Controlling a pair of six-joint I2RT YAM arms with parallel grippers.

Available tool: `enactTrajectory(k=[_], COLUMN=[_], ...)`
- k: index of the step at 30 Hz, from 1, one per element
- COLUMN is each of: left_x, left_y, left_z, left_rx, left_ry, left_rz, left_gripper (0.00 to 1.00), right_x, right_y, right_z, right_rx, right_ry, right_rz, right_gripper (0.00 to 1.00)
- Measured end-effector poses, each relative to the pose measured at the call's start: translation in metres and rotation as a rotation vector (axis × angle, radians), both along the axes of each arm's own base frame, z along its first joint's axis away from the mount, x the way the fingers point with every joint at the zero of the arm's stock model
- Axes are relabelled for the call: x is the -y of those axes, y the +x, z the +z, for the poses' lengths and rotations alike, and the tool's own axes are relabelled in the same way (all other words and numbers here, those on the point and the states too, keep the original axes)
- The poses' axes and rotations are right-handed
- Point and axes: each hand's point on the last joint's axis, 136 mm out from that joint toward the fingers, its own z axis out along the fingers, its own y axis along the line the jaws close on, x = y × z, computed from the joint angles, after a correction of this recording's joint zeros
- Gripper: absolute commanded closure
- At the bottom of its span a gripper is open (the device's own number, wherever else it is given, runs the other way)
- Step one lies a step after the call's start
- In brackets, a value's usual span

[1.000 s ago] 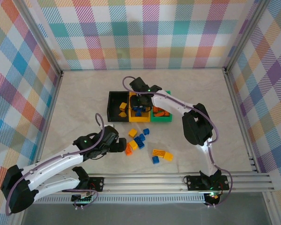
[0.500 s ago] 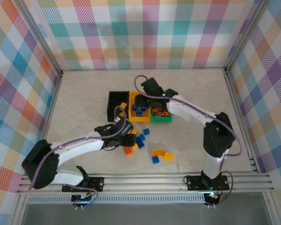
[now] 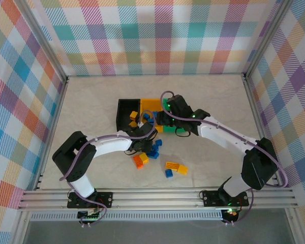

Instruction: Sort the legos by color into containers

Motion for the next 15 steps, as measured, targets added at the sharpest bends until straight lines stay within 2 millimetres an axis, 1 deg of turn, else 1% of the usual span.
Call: enactTrajectory(k=[2, 6, 10, 13, 15], left_x=[0.000, 0.000, -0.002, -0.006, -0.012], left_y=[0.000, 0.000, -0.001, -0.004, -0.005], left_z=[0.000, 0.000, 0.007, 0.028, 0.057], left_rx=[0.000, 0.002, 0.012, 0.043, 0.090], left_ry=[0.003, 0.002, -0.011, -0.051, -0.098], left_rz=[0.000, -0.003, 0.003, 0.018, 0.035], left_gripper=[0.58, 0.71, 0.73, 0.73, 0.73], right_x=[0.001, 0.002, 0.004, 0.008, 0.012], right_y=[0.000, 0.000, -0.001, -0.005, -0.010], right_z=[0.002, 0.004, 0.000, -0.002, -0.002], right_rx=[0.007, 0.017, 0.014, 0.009, 0.009], right_ry=[0.004, 0.010, 0.009, 0.009, 0.012], right_rz=[-0.003, -0.009, -0.019, -0.026, -0.029], right_gripper=[0.24, 0.24, 0.24, 0.24, 0.24])
